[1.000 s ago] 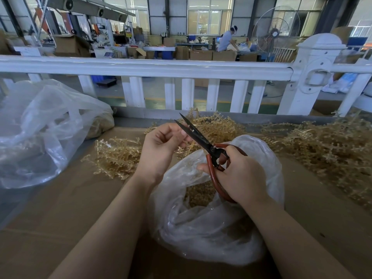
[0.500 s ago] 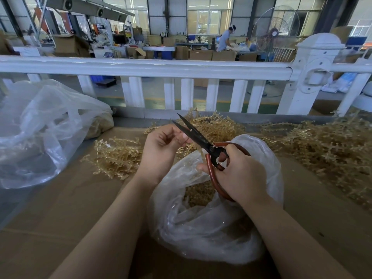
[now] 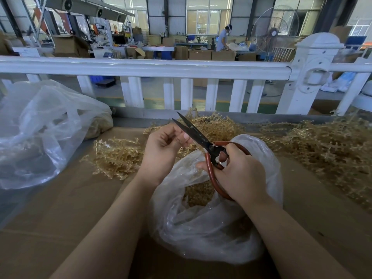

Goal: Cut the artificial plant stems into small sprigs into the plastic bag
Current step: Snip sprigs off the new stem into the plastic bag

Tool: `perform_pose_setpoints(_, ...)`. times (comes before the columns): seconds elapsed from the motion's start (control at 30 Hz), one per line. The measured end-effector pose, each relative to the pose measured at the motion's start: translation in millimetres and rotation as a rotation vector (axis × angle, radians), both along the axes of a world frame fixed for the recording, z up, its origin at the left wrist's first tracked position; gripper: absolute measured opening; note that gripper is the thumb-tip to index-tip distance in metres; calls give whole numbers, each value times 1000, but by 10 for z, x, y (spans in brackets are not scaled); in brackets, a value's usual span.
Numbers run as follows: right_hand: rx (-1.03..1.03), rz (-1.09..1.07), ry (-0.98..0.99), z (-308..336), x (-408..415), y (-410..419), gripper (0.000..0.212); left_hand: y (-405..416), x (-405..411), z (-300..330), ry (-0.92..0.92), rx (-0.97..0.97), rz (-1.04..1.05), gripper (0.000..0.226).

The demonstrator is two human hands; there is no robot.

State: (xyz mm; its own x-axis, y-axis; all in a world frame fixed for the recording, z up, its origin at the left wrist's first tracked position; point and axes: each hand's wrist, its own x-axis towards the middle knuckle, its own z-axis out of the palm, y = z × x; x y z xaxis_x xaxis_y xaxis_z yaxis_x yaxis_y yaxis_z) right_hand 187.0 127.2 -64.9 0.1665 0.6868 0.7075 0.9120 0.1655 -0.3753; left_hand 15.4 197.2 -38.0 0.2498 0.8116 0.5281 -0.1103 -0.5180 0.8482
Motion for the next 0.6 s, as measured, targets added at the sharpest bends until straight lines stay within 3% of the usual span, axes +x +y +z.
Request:
perform_pose_setpoints(0.17, -63, 19, 24, -40, 13, 35, 63, -2, 13, -1, -60, -102, -84, 13)
perform_pose_setpoints(0.37, -110, 241, 424, -51, -8, 57, 54, 2, -15, 42, -358, -417, -370, 11)
perform_pose_setpoints(0.53, -249, 290, 627, -33, 9, 97, 65, -12, -3, 27, -444, -528, -466, 12)
perform_pose_setpoints(0.6, -294, 307, 699, -21, 13, 118, 56, -8, 6, 16, -456, -550, -482, 11)
